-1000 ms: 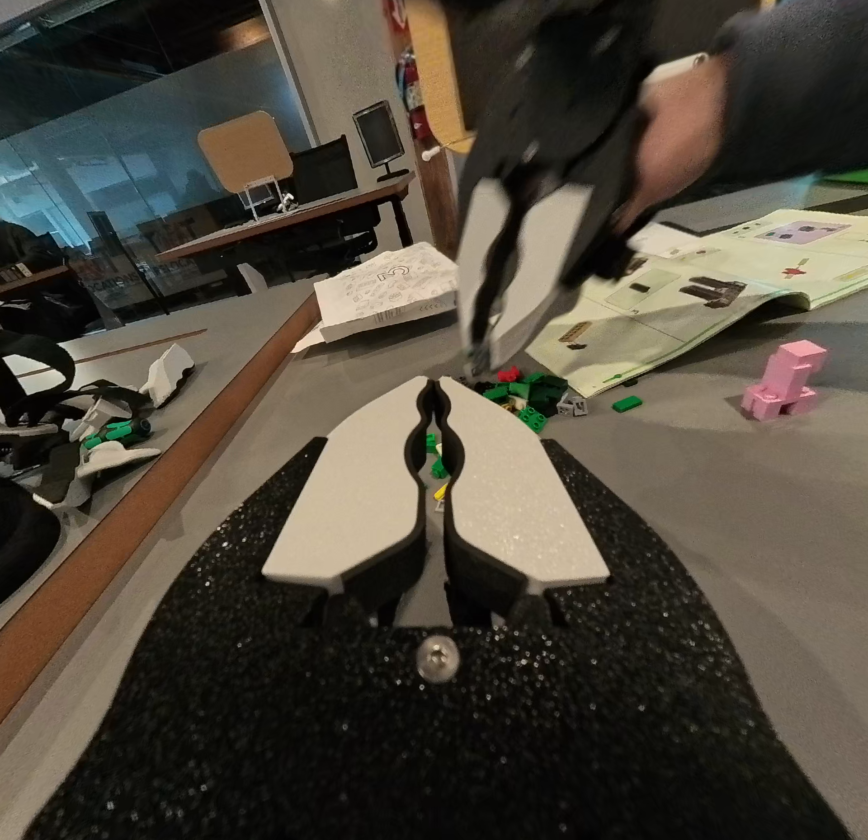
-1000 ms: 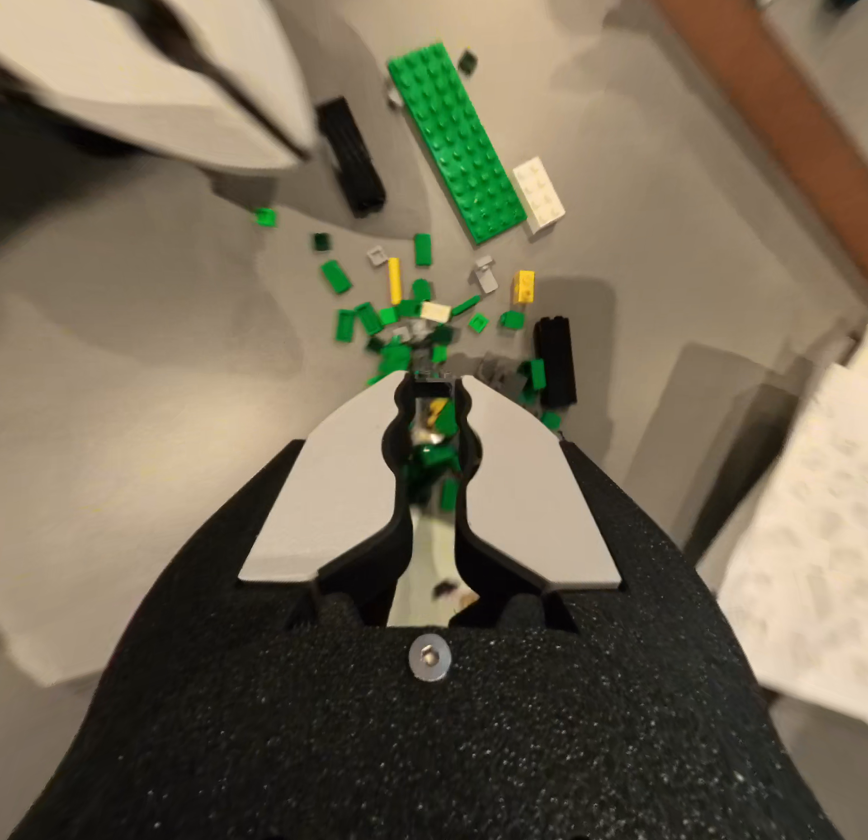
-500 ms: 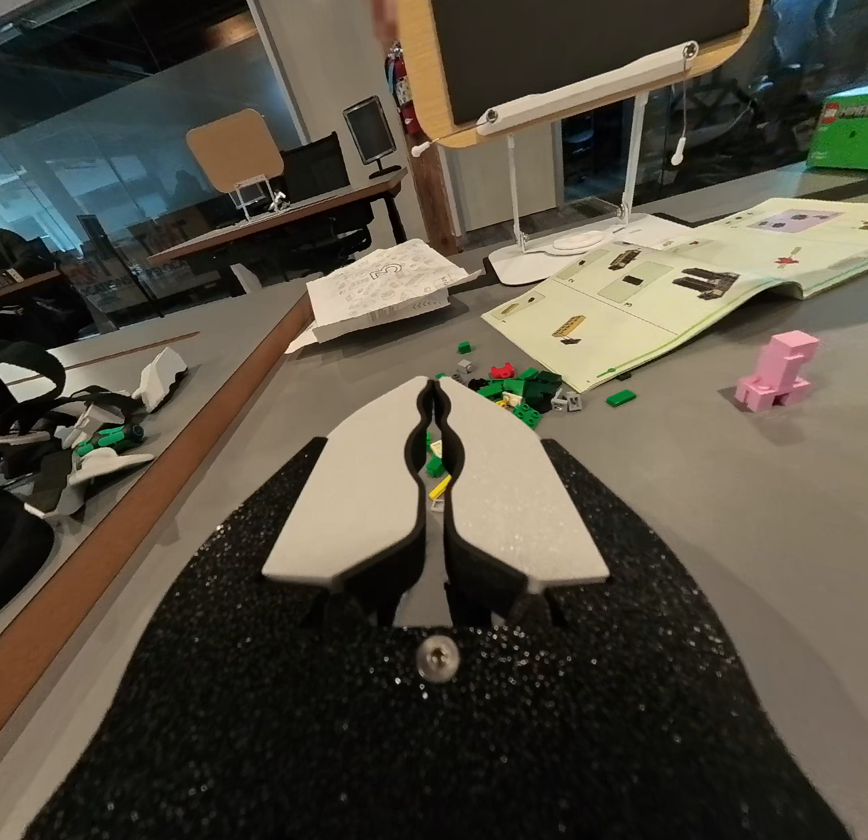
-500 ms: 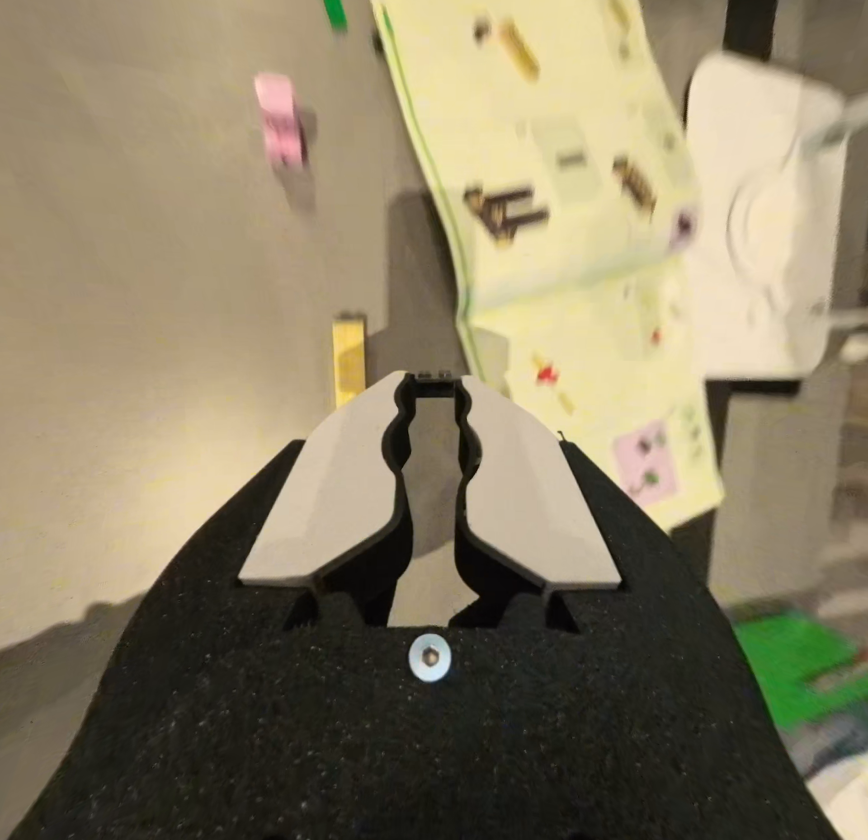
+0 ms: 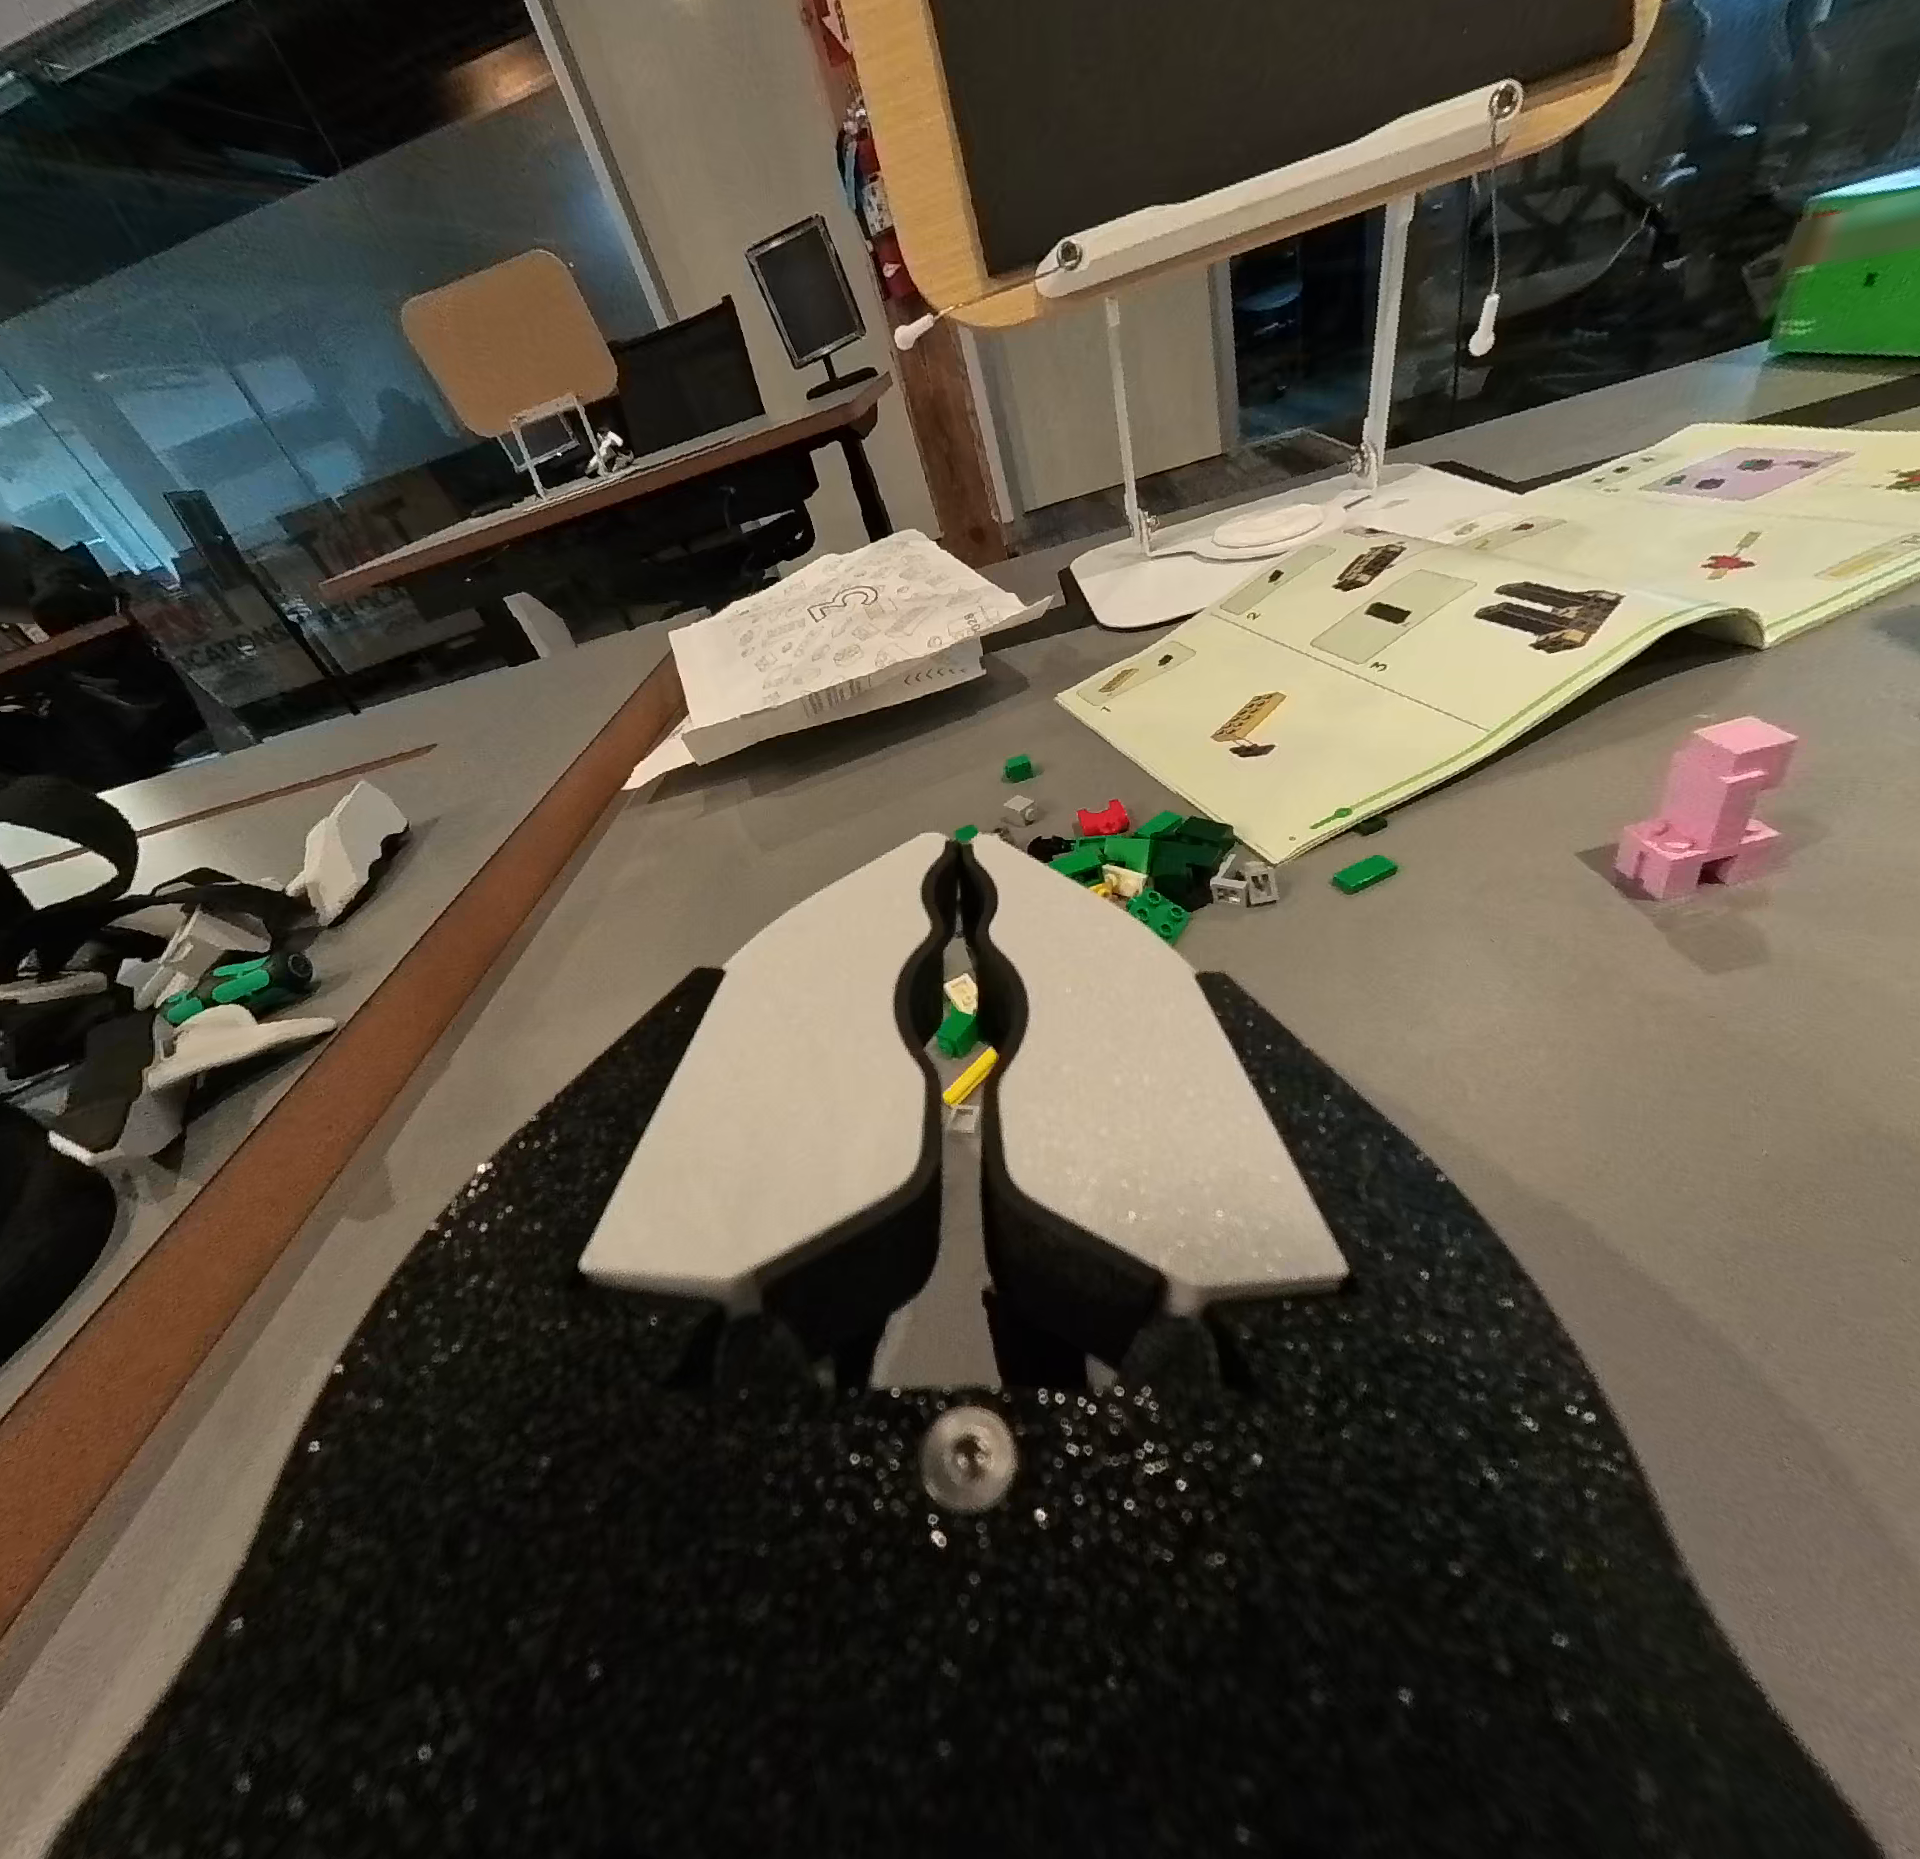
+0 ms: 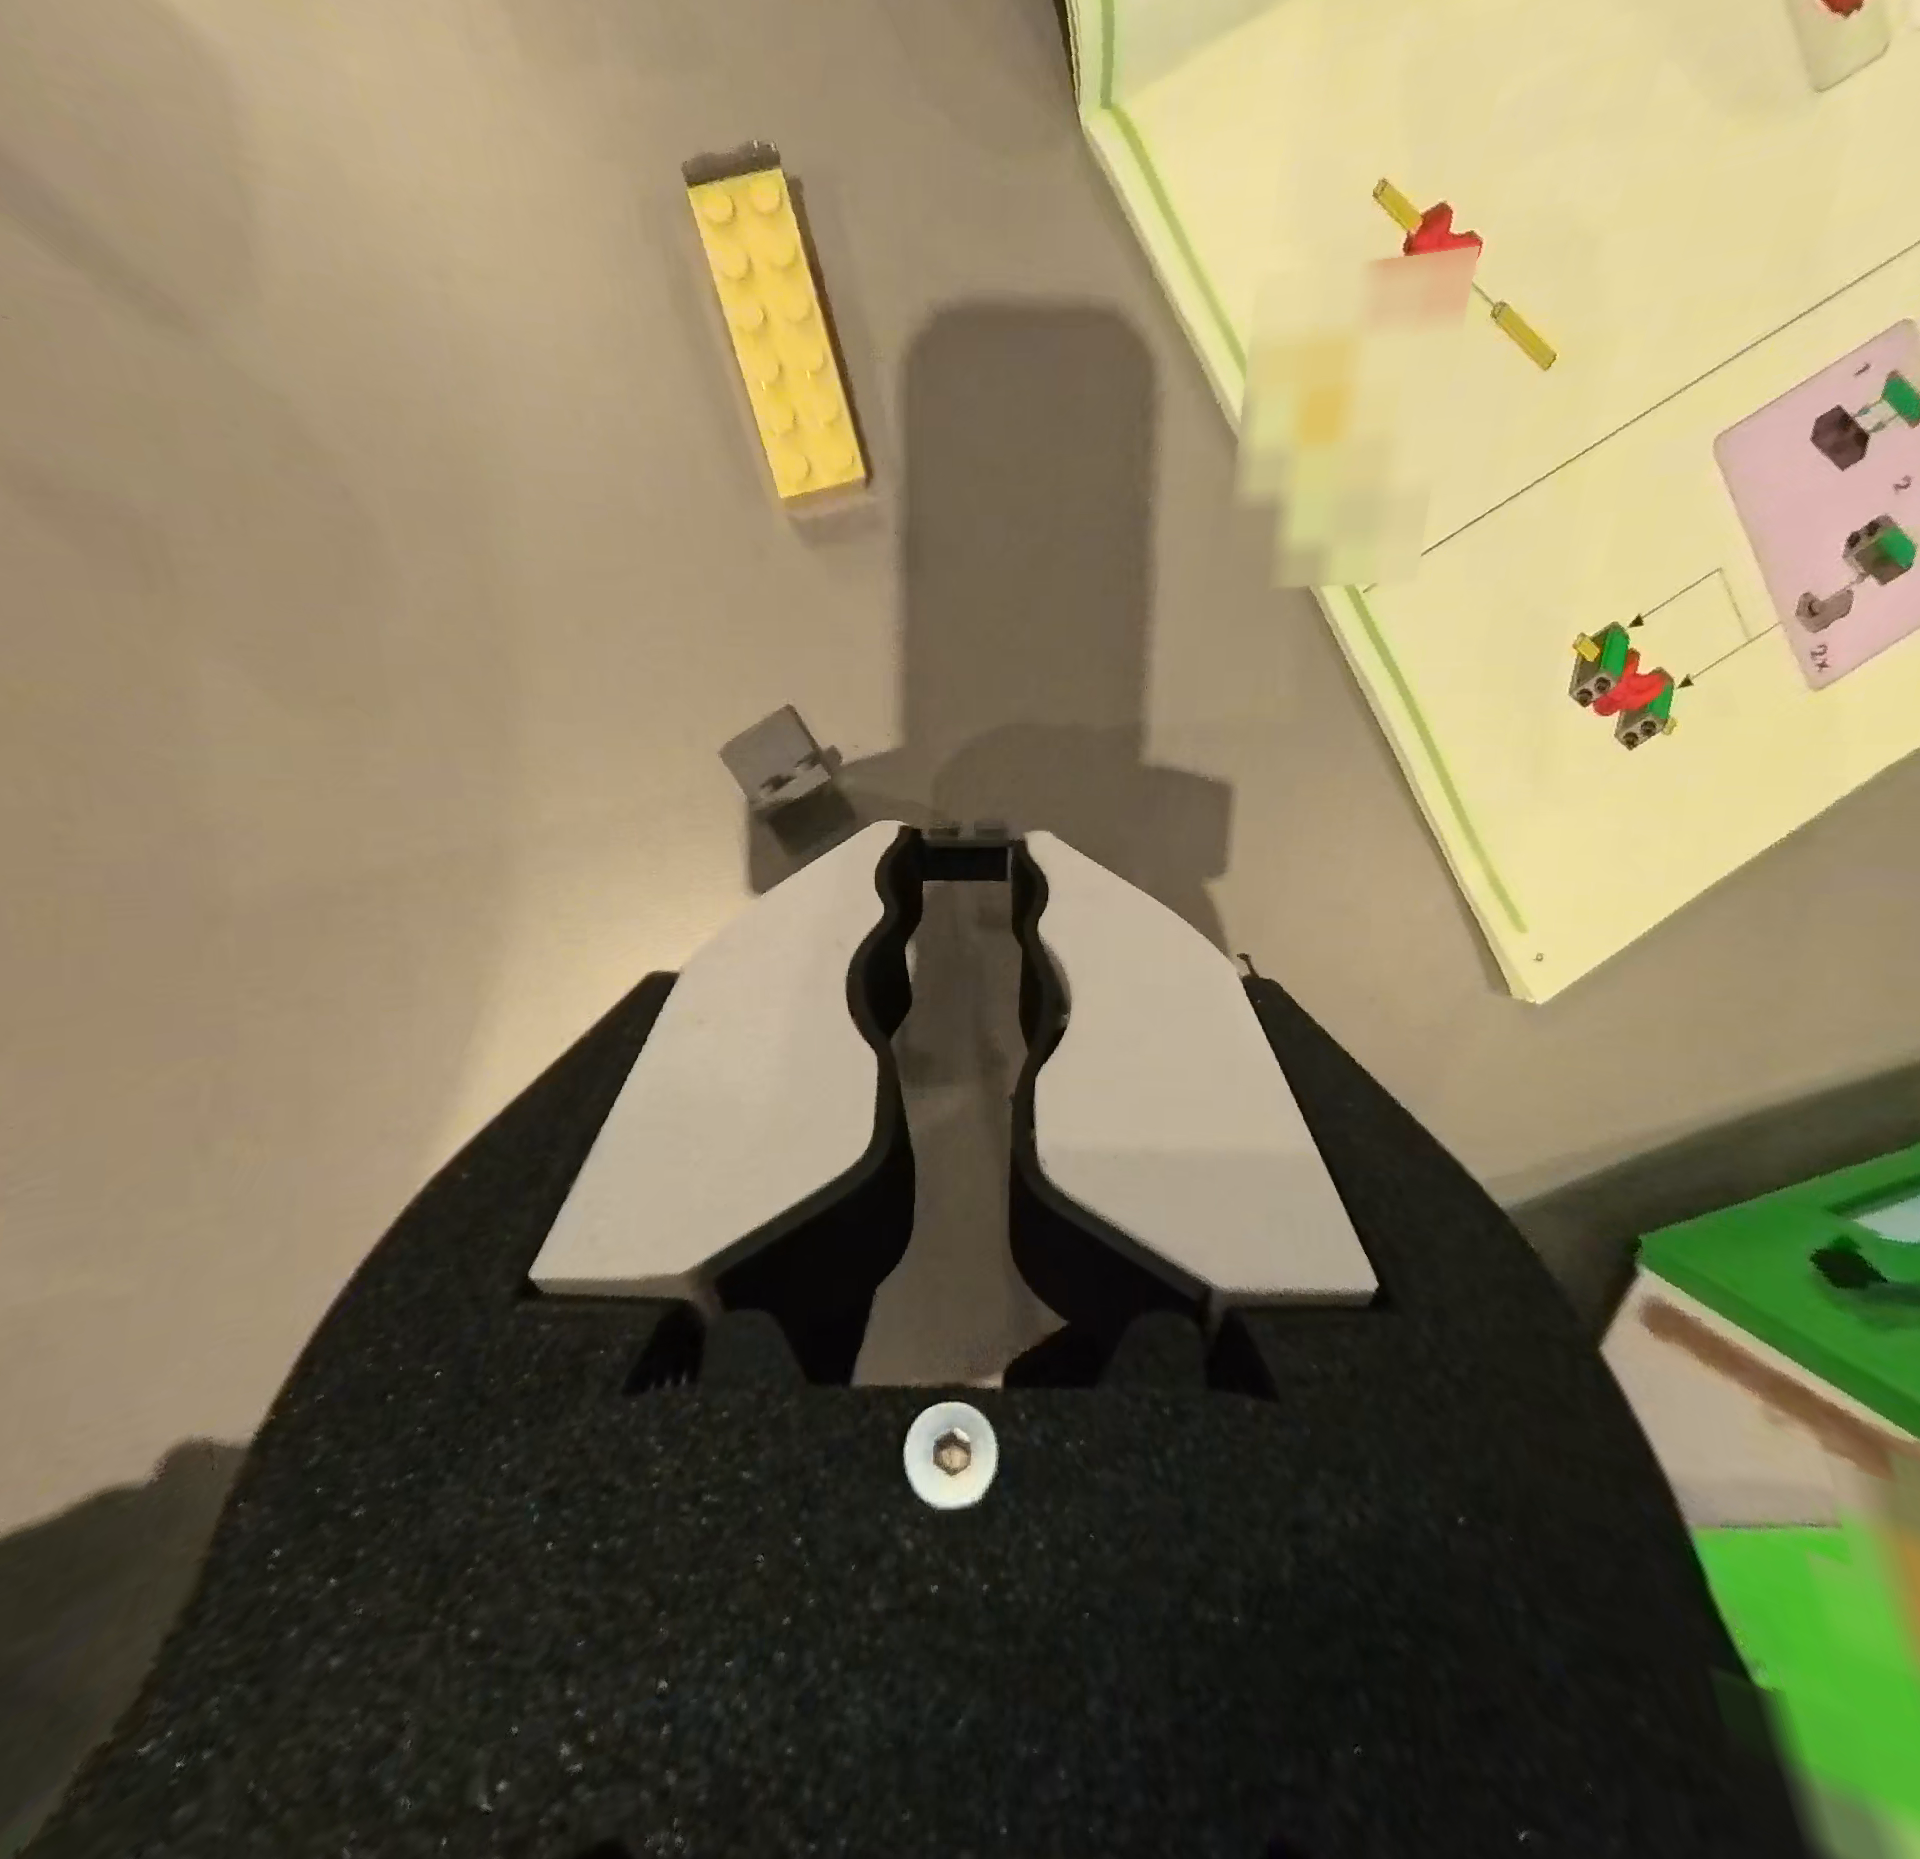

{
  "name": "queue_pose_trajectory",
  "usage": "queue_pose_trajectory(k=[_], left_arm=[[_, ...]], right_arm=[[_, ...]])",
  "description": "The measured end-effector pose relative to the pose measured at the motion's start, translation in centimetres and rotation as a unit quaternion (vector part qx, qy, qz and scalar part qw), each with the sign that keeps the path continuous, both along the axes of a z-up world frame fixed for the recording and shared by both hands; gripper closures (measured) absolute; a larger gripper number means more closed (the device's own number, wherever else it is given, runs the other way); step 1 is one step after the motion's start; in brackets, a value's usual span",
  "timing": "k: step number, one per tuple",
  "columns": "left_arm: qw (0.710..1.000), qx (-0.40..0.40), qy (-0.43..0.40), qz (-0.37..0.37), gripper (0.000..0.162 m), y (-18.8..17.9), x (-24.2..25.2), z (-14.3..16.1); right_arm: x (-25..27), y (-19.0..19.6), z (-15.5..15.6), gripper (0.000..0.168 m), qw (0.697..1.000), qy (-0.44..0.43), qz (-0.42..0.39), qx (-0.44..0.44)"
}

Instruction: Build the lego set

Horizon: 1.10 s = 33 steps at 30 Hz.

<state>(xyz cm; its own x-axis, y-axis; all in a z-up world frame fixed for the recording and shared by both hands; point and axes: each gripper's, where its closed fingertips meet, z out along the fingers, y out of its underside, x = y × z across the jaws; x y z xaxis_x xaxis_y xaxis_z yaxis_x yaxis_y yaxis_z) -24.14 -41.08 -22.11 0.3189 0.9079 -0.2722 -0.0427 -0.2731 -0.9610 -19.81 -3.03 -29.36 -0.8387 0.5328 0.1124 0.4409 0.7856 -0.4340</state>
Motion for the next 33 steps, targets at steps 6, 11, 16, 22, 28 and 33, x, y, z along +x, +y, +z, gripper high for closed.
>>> queue_pose_trajectory(k=[6,11,16,22,28,33], left_arm=[[1.000,0.005,0.004,0.000,0.162,-0.1,0.1,0.2],[1.000,0.017,0.010,0.004,0.162,-0.4,0.1,0.4],[1.000,0.022,0.013,0.003,0.162,-0.5,0.2,0.6],[1.000,0.014,0.007,0.010,0.162,-0.5,0.0,0.3],[0.998,0.036,0.012,0.056,0.162,-2.4,-0.1,0.7],[0.998,0.032,0.007,0.056,0.162,-2.4,-0.2,0.5]], right_arm=[[-0.8,0.3,2.1,0.144,0.997,0.005,-0.046,-0.054],[-2.6,-3.4,5.5,0.149,0.994,0.061,-0.016,-0.091],[-5.0,-12.2,6.8,0.149,0.986,0.084,0.092,-0.108],[-8.6,-22.7,6.2,0.149,0.968,0.083,0.216,-0.095],[-11.3,-28.4,4.1,0.150,0.960,0.046,0.265,-0.079],[-12.0,-29.9,2.7,0.151,0.956,0.021,0.285,-0.065]])
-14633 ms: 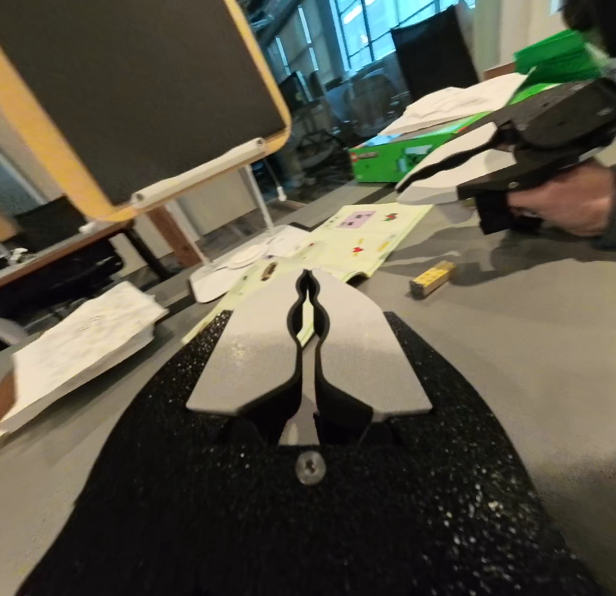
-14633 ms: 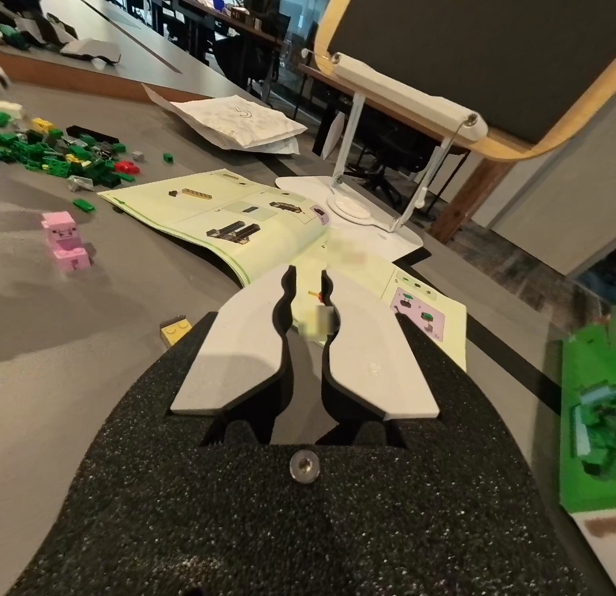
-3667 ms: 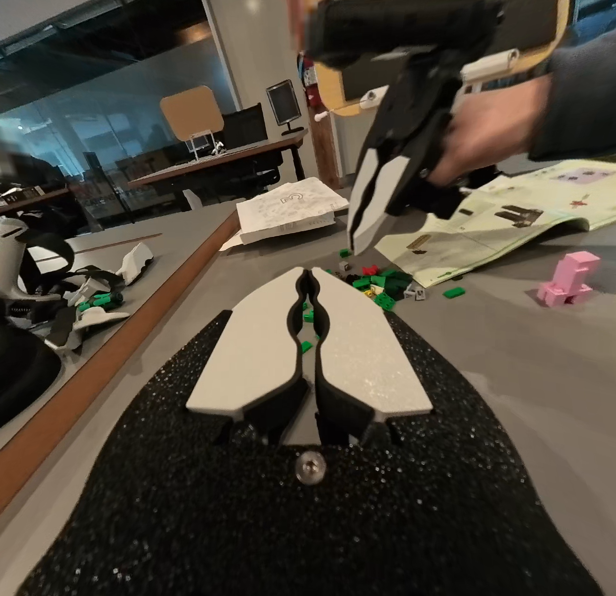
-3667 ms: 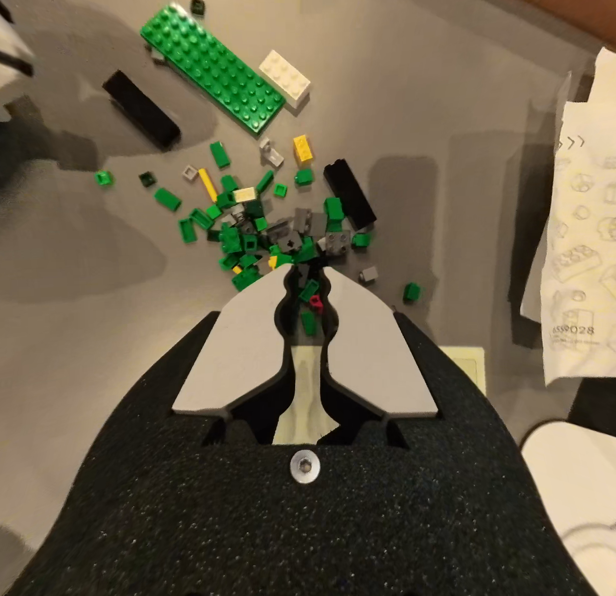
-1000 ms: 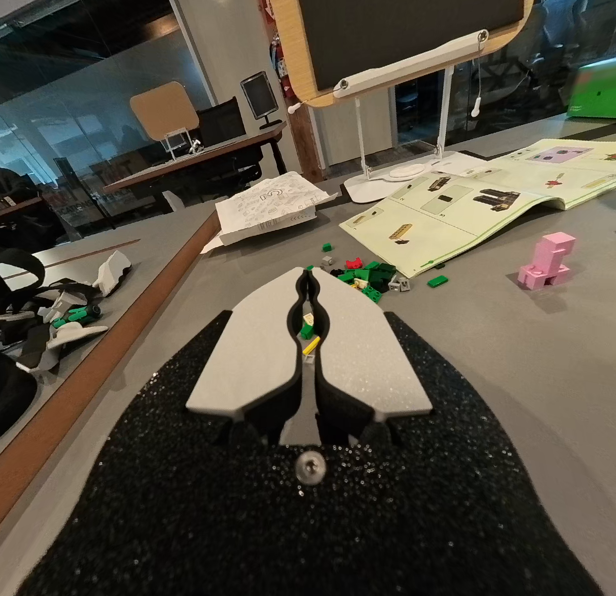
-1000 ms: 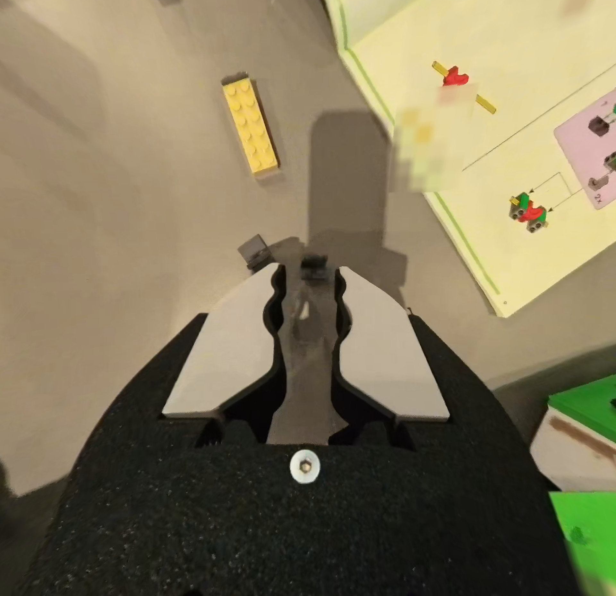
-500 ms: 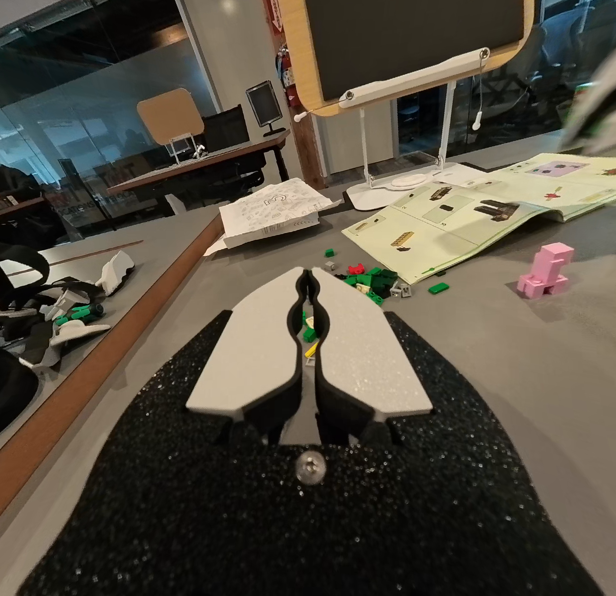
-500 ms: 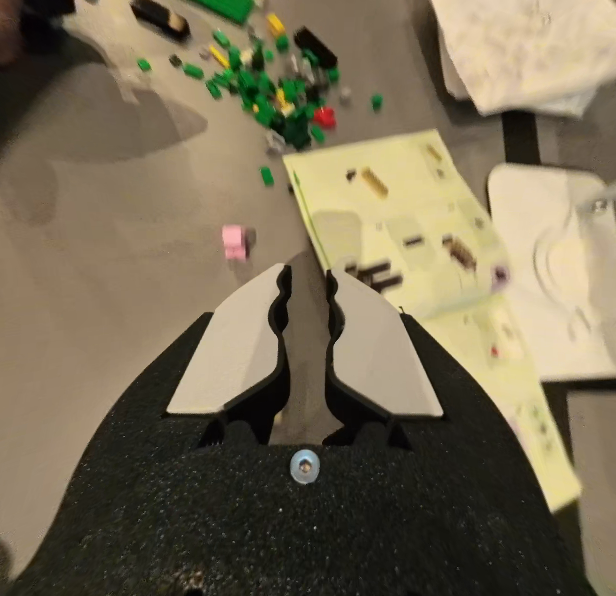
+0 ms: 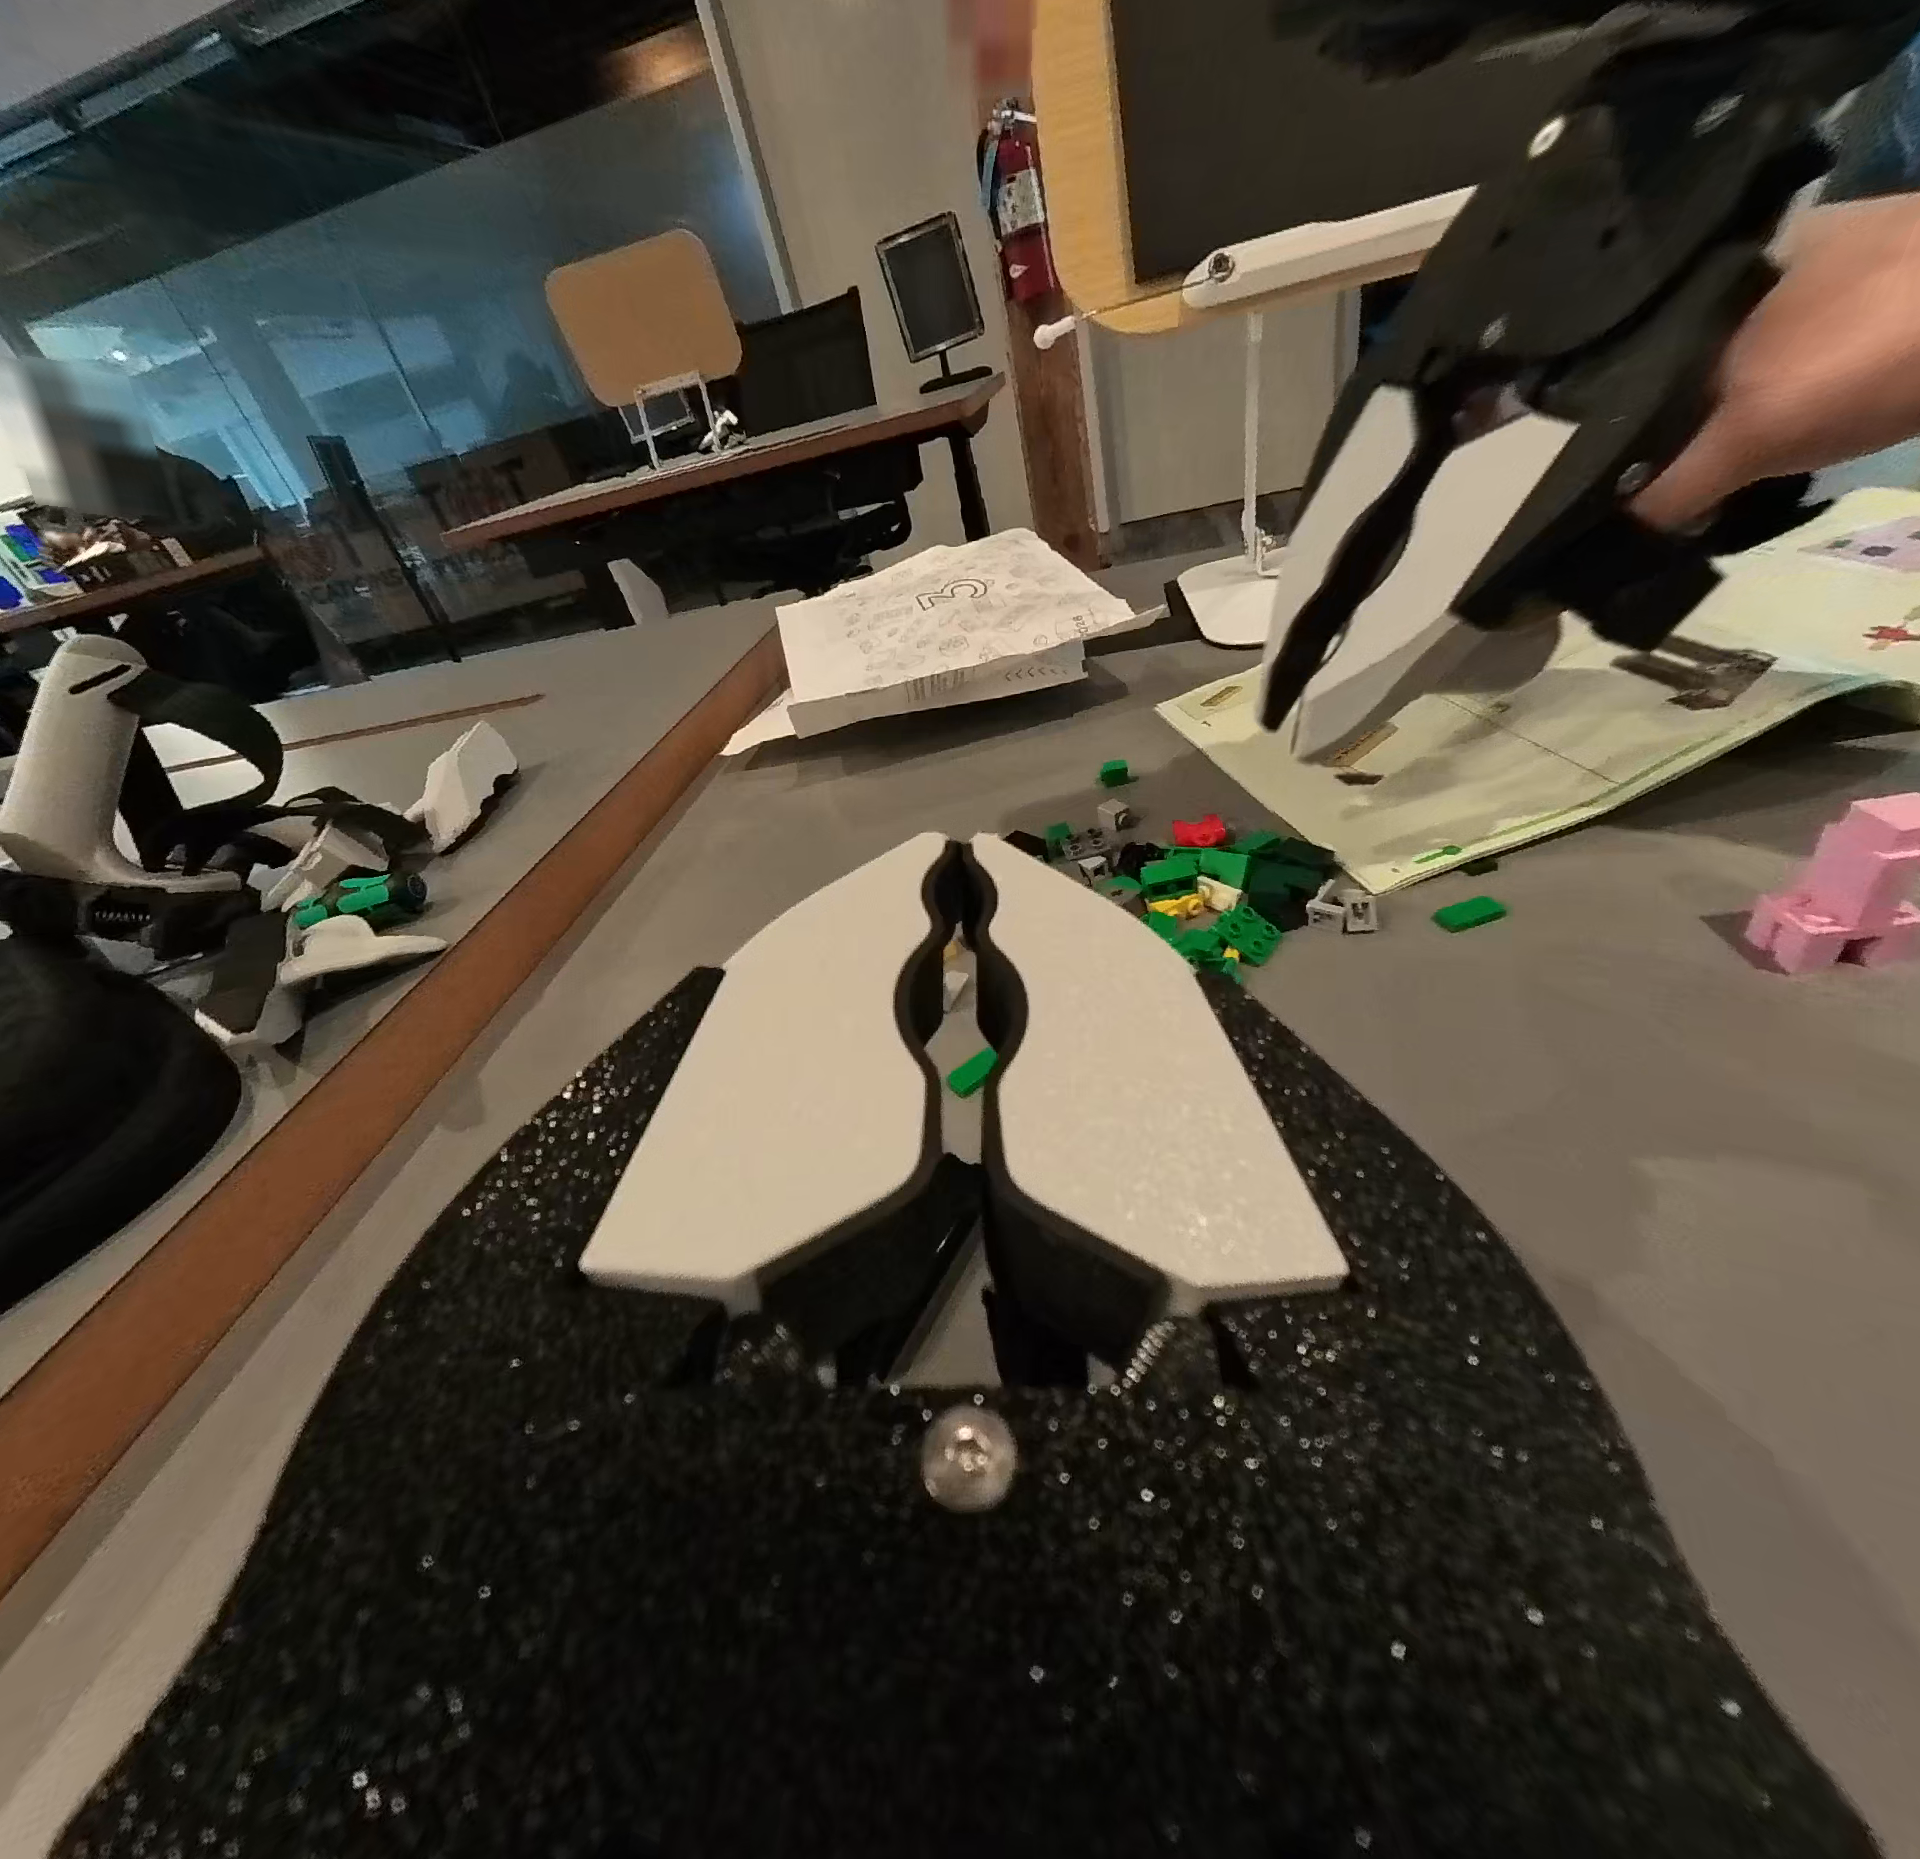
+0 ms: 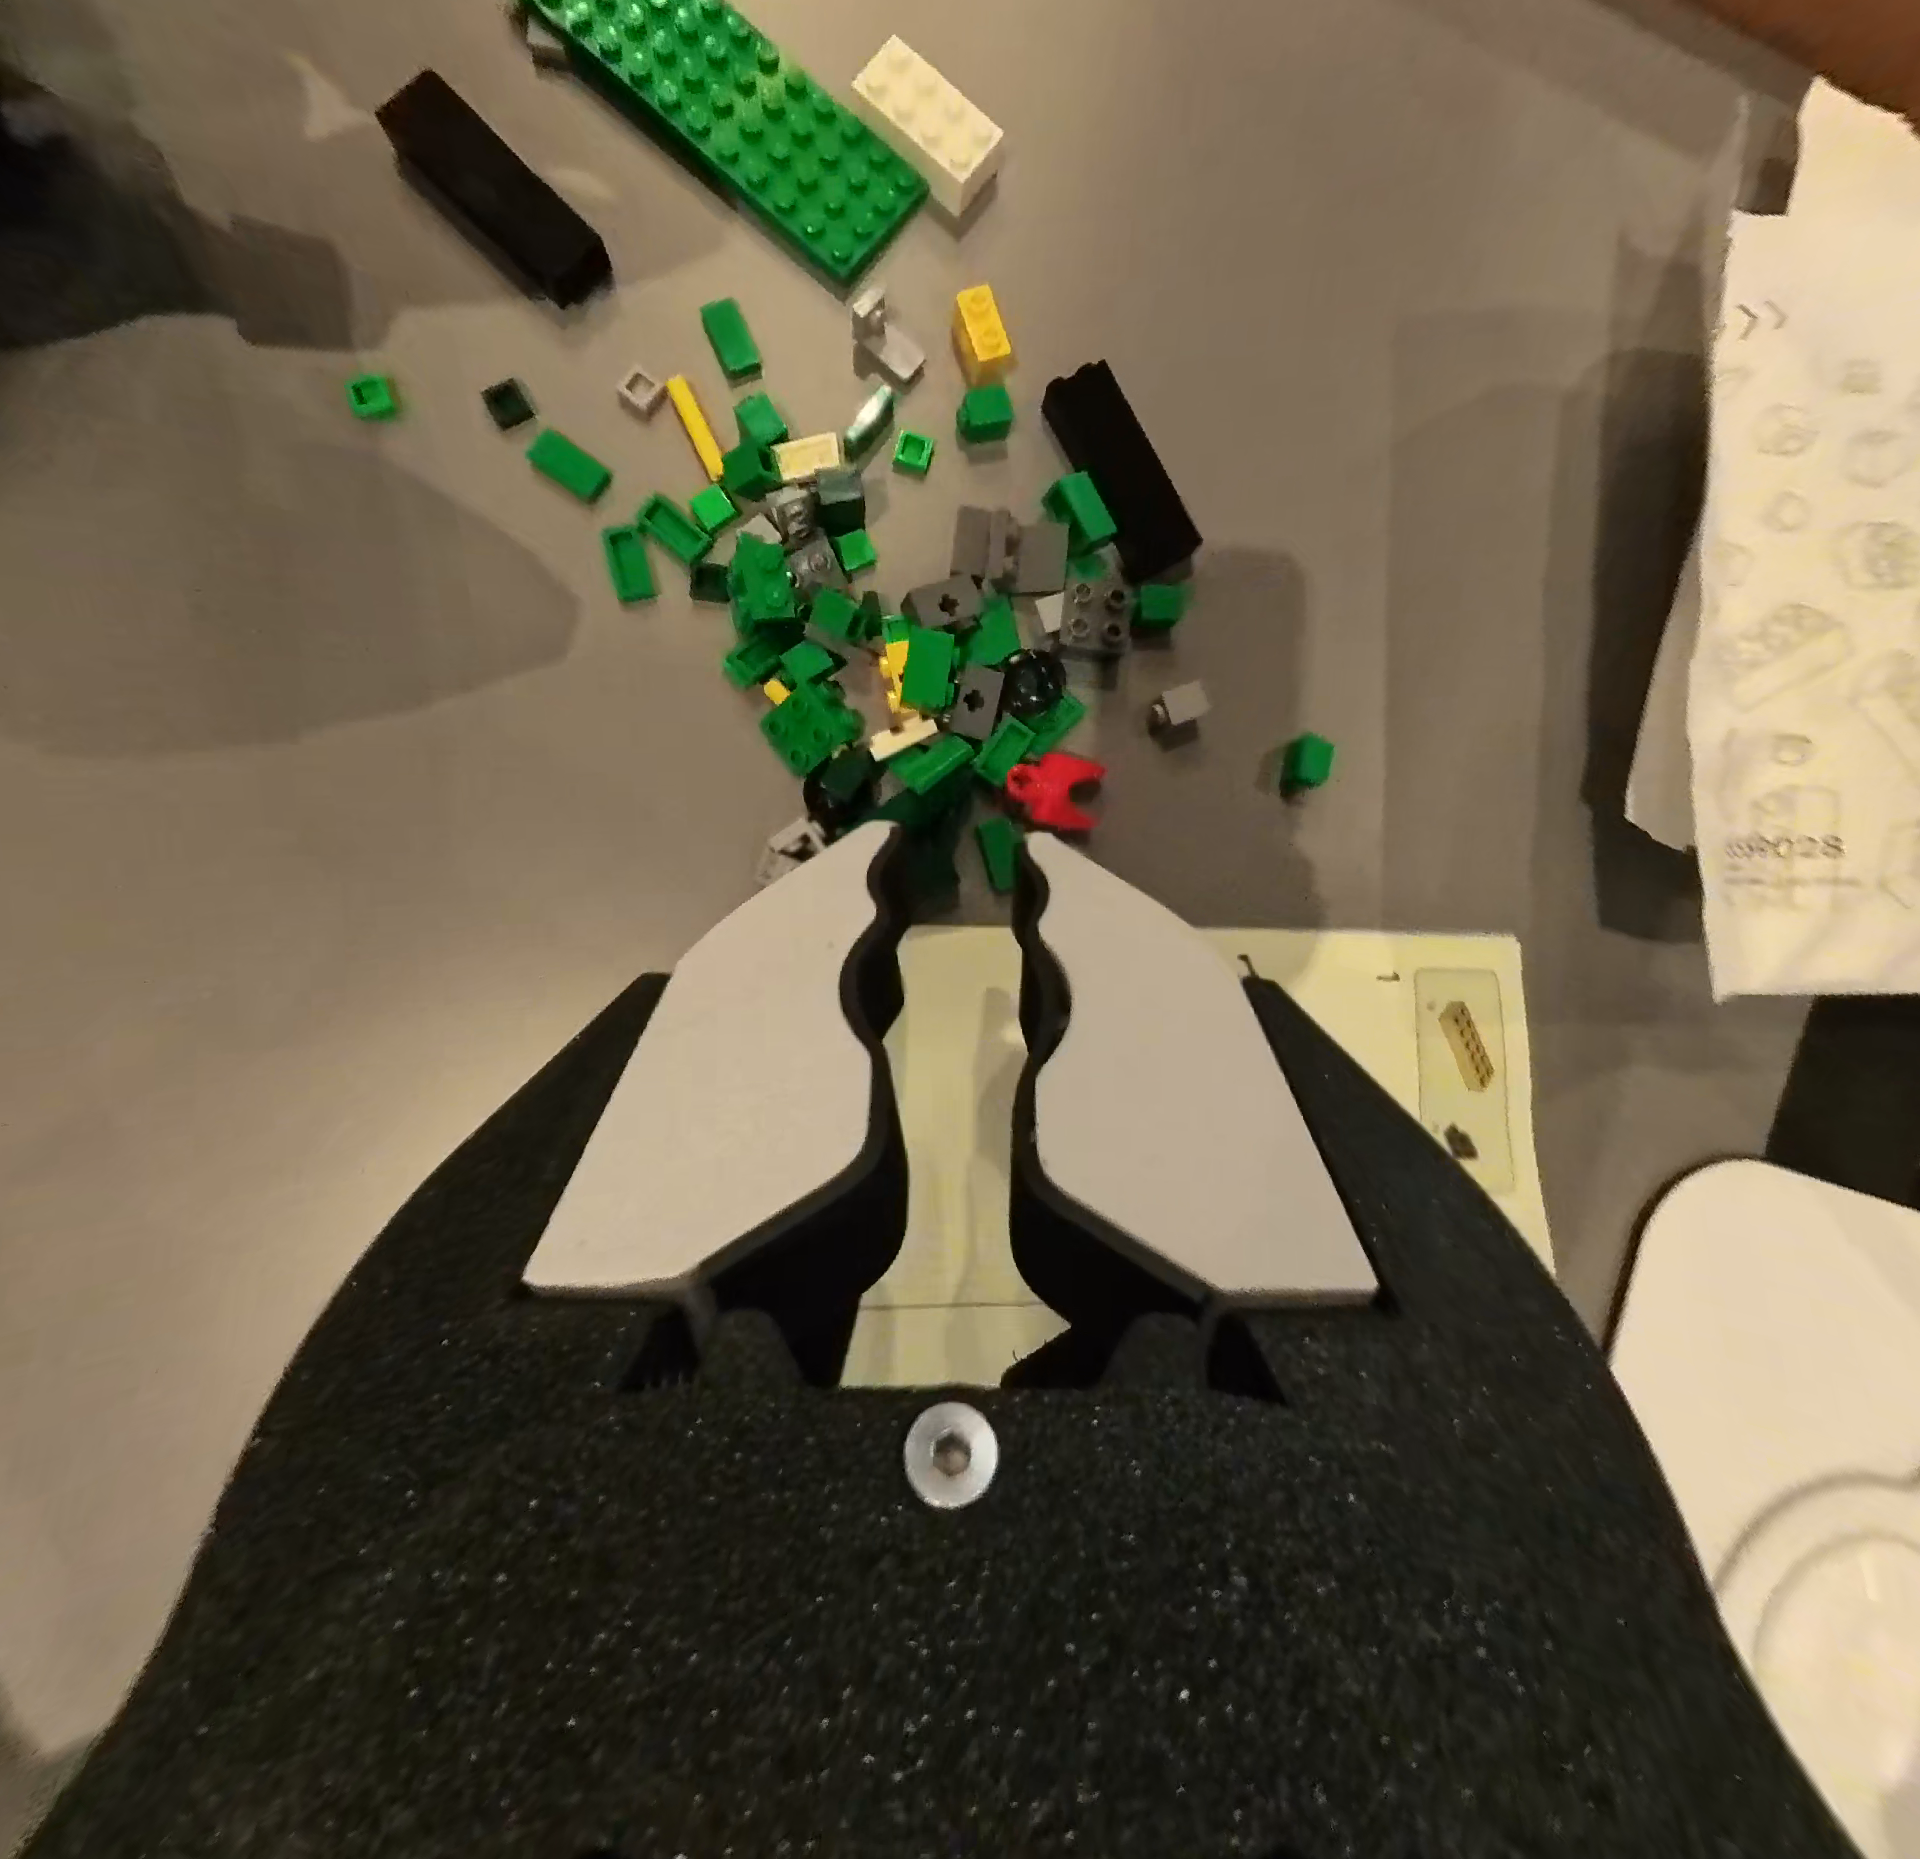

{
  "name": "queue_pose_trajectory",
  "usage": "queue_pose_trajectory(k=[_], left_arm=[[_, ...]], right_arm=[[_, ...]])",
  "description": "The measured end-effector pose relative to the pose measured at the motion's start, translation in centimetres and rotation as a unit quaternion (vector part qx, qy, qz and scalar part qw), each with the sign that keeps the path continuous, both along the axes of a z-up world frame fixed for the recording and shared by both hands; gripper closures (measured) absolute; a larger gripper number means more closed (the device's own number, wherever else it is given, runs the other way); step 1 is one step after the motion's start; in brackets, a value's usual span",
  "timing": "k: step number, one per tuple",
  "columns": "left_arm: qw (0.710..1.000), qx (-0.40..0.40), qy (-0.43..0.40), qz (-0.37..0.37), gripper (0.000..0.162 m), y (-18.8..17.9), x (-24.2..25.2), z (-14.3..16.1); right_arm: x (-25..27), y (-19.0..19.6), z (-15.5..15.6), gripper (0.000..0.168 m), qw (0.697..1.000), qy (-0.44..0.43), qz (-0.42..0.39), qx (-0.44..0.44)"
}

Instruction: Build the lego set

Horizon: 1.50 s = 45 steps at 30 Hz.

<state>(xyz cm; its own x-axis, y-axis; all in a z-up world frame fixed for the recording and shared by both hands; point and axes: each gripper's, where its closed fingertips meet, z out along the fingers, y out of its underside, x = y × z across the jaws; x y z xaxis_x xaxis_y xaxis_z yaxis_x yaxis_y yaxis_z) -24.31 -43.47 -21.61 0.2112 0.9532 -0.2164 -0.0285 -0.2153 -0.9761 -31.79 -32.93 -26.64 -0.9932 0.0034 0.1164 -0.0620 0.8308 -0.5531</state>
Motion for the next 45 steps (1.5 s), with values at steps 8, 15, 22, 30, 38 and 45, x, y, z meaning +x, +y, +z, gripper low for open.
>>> queue_pose_trajectory(k=[8,15,22,30,38,45], left_arm=[[1.000,0.003,0.007,-0.002,0.162,0.0,0.1,0.2],[1.000,0.010,0.010,0.000,0.162,-0.2,0.1,0.3],[1.000,0.003,0.008,-0.004,0.162,0.0,0.1,0.2],[1.000,0.002,0.006,-0.007,0.162,0.1,0.1,0.1],[1.000,-0.001,0.004,-0.009,0.162,0.2,0.1,0.1],[1.000,-0.005,0.003,-0.012,0.162,0.3,0.0,0.0]], right_arm=[[0.9,-0.4,-1.6,0.153,0.998,-0.012,0.040,0.043],[1.6,-1.8,-2.1,0.156,0.996,0.000,0.062,0.062],[1.9,-3.0,-3.0,0.162,0.991,0.011,0.091,0.102],[1.5,-4.0,-4.0,0.167,0.986,0.023,0.099,0.131],[1.4,-5.1,-3.5,0.167,0.990,0.031,0.096,0.098],[2.7,-5.9,-3.2,0.168,0.993,-0.038,0.087,0.068]])
